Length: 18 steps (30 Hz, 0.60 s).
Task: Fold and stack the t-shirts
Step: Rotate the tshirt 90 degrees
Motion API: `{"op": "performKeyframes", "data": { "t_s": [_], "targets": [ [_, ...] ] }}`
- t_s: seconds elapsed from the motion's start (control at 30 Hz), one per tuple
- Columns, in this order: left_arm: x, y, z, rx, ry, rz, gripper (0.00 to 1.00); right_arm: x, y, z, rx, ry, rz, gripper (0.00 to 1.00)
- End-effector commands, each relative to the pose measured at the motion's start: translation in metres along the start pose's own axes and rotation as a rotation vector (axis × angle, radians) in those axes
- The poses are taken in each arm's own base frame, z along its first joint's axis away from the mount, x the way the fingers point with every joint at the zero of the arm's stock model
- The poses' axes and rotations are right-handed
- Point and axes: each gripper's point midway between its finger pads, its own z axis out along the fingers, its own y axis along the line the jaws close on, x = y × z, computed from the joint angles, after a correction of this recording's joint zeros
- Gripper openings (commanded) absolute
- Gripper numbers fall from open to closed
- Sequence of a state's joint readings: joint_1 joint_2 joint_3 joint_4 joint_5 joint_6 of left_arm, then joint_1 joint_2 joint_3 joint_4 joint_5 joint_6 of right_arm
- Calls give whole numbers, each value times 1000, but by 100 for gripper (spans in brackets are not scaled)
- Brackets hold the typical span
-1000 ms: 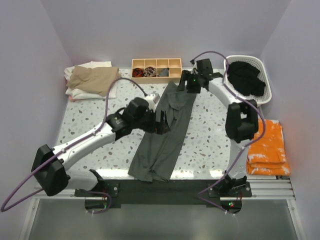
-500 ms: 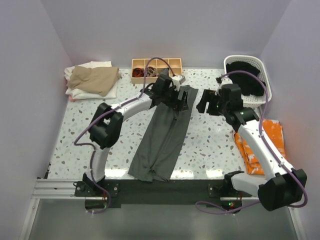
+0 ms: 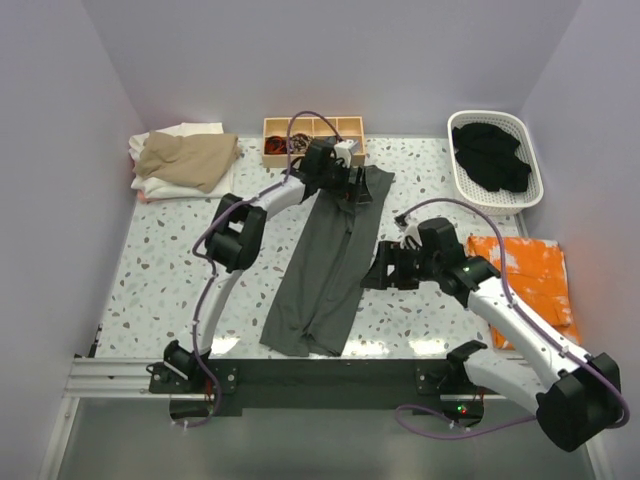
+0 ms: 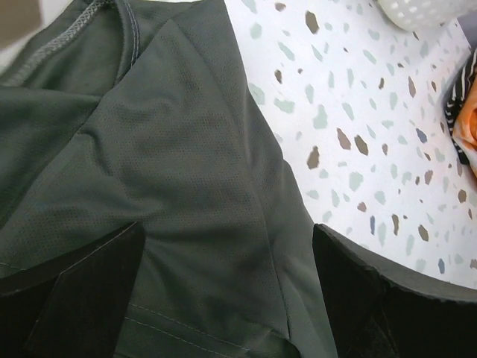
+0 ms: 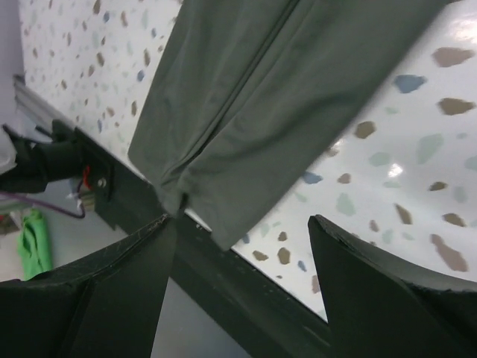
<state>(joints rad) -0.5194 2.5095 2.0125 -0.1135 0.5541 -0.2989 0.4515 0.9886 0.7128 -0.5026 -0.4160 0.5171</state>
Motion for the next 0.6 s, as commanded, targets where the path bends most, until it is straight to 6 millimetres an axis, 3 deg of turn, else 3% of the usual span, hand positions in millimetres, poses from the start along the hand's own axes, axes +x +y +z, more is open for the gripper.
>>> {"op": "performKeyframes", "data": {
  "t_s": [0.0, 0.07, 0.1, 0.27, 0.47, 0.57],
  "targets": [
    [-19, 27, 1, -14, -66, 12, 100, 16, 46, 16, -170, 76, -49, 76],
    [-16, 39, -2, -32, -62, -5, 100, 31, 51, 32, -165, 141, -67, 76],
    [-17, 48, -7, -46, -66, -13, 100, 42, 64, 38, -191, 175, -107, 76],
    [-19, 62, -30, -73, -82, -35, 100, 64, 74, 67, -144, 248, -157, 76],
    [-25, 57, -38, -72, -89, -9, 100, 98, 56, 92, -60, 318, -167, 76],
    [-25, 53, -37, -51, -89, -17, 100, 102, 47, 102, -50, 305, -162, 77]
  ]
}}
